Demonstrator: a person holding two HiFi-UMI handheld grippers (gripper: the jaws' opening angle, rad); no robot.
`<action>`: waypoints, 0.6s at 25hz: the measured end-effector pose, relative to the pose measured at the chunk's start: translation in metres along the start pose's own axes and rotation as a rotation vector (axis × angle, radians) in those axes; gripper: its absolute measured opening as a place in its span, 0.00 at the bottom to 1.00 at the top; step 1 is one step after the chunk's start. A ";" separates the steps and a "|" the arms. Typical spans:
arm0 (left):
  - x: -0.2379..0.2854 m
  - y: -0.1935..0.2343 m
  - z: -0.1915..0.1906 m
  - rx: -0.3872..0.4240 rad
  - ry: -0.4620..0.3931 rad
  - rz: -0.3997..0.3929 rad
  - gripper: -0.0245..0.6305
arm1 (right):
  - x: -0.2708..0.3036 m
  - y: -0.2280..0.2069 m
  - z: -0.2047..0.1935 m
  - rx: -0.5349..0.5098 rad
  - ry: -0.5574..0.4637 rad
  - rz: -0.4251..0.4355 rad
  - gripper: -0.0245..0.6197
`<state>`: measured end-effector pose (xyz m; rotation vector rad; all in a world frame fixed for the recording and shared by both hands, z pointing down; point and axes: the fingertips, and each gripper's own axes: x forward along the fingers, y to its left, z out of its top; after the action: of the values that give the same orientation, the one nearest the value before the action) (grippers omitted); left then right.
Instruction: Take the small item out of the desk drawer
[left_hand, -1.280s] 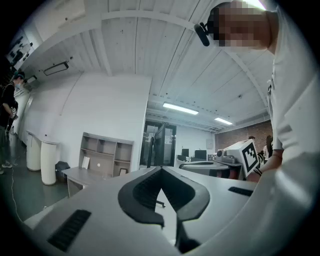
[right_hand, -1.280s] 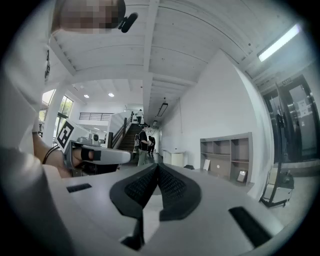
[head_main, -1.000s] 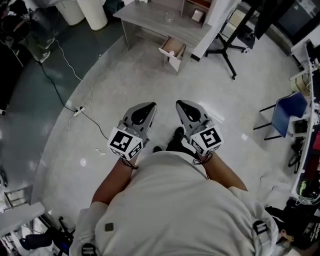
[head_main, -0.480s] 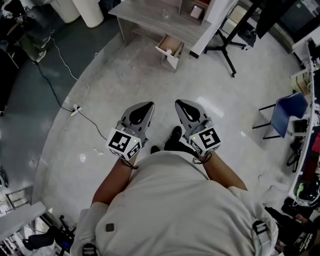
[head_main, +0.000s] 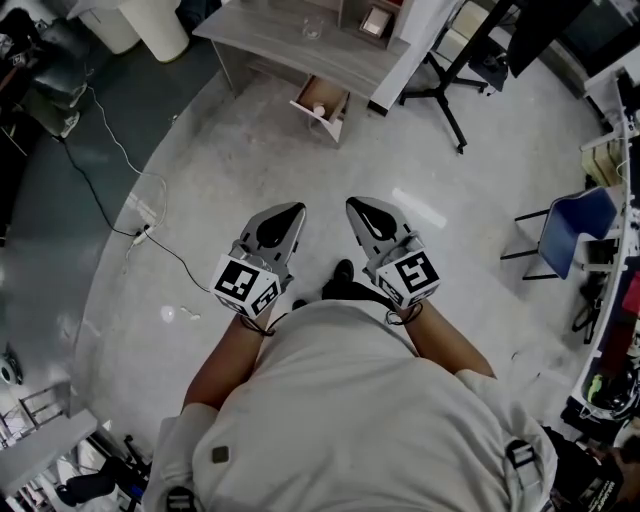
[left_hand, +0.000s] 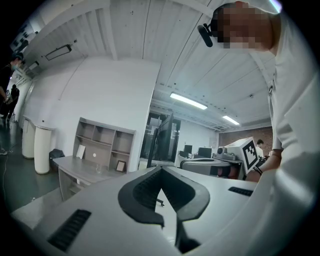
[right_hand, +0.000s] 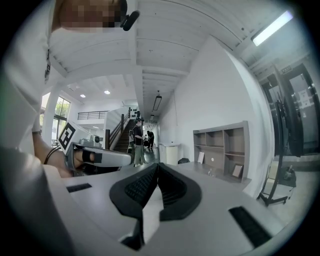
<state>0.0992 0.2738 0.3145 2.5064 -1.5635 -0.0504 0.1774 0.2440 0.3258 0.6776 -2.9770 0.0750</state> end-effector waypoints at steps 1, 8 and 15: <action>0.012 0.001 0.001 0.002 0.002 0.000 0.06 | 0.001 -0.011 0.000 0.000 0.001 0.004 0.07; 0.083 0.000 0.011 0.031 0.016 0.007 0.06 | 0.002 -0.076 0.002 0.021 -0.004 0.039 0.07; 0.121 0.005 0.015 0.069 0.034 0.012 0.06 | 0.004 -0.125 0.008 0.024 -0.039 0.002 0.07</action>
<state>0.1462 0.1619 0.3086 2.5352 -1.5937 0.0489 0.2273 0.1294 0.3219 0.6869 -3.0191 0.0990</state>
